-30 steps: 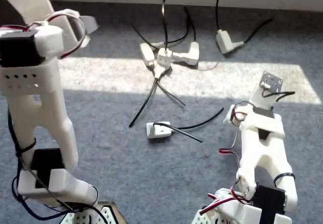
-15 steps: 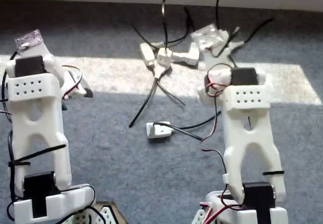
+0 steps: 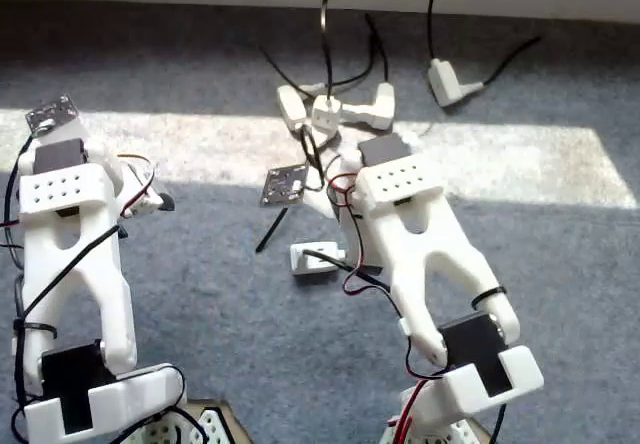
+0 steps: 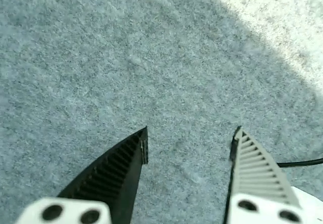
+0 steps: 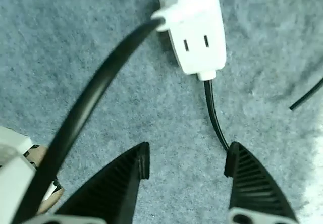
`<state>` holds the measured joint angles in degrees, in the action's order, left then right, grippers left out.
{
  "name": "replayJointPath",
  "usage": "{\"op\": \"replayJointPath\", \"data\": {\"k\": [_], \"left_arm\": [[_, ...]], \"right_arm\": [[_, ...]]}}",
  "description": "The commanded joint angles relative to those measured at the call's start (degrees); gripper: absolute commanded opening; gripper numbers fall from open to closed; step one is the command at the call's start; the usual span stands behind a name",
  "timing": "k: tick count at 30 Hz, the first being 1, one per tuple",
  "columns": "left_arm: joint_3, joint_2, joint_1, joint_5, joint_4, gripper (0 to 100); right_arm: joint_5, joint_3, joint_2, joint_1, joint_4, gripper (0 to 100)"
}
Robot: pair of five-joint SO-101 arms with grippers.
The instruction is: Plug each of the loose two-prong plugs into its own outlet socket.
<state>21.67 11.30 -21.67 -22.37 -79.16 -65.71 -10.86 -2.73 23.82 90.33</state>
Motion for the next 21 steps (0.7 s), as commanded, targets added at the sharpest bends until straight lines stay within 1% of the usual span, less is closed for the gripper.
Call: {"op": "replayJointPath", "data": {"k": [1, 3, 9, 11, 15, 17, 21], "left_arm": [[1.27, 1.89, -0.48, 0.35, 3.43, 27], [1.27, 1.89, -0.48, 0.35, 3.87, 27], [1.36, 1.80, -0.57, 0.35, 3.60, 27], [1.36, 1.80, -0.57, 0.35, 3.60, 27], [1.36, 1.80, -0.57, 0.35, 3.60, 27], [1.45, 1.80, -0.57, 0.35, 3.60, 27], [2.59, 1.80, -0.48, 0.35, 3.96, 27]], "right_arm": [[-0.79, 0.40, 0.22, 3.74, 0.66, 24.7], [-0.79, 0.40, 0.04, 5.23, 0.22, 24.7], [-0.88, -0.04, 0.04, 5.93, -7.60, 24.7], [-0.53, -1.01, -0.48, 7.96, -8.66, 24.7], [-0.44, -3.91, -4.44, 10.33, -10.68, 24.7], [-0.35, -3.91, -7.34, 10.42, -12.88, 24.7], [-0.35, -3.47, -12.70, 10.33, -13.85, 24.7]]}}
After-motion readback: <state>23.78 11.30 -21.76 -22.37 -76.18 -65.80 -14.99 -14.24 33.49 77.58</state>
